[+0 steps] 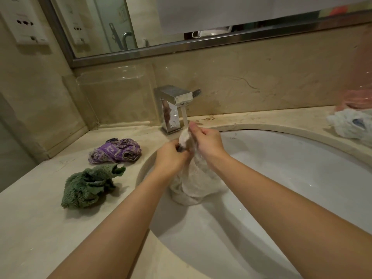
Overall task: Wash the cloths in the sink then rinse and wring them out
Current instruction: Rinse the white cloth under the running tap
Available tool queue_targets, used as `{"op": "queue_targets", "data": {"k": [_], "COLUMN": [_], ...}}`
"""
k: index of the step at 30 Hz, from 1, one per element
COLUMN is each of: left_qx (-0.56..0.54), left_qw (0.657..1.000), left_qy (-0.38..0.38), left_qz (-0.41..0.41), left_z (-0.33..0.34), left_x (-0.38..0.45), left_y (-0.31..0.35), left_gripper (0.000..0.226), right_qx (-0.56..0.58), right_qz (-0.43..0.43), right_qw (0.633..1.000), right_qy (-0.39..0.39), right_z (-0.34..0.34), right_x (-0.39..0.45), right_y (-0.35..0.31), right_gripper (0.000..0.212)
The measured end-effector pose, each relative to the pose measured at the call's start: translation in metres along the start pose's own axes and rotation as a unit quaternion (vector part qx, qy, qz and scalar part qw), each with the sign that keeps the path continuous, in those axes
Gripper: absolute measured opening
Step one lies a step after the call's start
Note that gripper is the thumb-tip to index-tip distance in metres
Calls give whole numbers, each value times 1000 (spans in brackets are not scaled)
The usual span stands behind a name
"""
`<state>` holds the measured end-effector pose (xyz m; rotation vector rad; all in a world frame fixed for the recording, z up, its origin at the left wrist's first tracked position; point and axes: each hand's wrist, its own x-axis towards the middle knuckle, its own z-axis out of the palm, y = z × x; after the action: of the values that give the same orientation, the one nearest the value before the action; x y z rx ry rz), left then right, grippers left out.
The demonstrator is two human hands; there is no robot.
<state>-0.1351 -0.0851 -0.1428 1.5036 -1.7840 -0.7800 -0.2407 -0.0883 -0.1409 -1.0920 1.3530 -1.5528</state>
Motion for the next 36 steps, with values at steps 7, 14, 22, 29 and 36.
{"op": "queue_targets", "data": {"k": [7, 14, 22, 29, 36], "left_qx": [-76, -176, -235, -370, -452], "left_qw": [994, 953, 946, 915, 888], "left_qy": [72, 244, 224, 157, -40], "left_qz": [-28, -22, 7, -43, -69], "left_z": [-4, -18, -17, -31, -32], "left_x": [5, 7, 4, 6, 10], "left_y": [2, 4, 7, 10, 4], "left_gripper": [30, 32, 32, 24, 39], "right_qx": [-4, -246, -29, 126, -39], "right_qz": [-33, -62, 31, 26, -35], "right_qw": [998, 957, 999, 992, 997], "right_qy": [-60, -138, -4, -13, 62], "right_z": [2, -20, -20, -28, -36], "right_x": [-3, -3, 9, 10, 12], "right_y": [-5, 19, 4, -17, 6], "right_gripper": [25, 23, 23, 25, 22]}}
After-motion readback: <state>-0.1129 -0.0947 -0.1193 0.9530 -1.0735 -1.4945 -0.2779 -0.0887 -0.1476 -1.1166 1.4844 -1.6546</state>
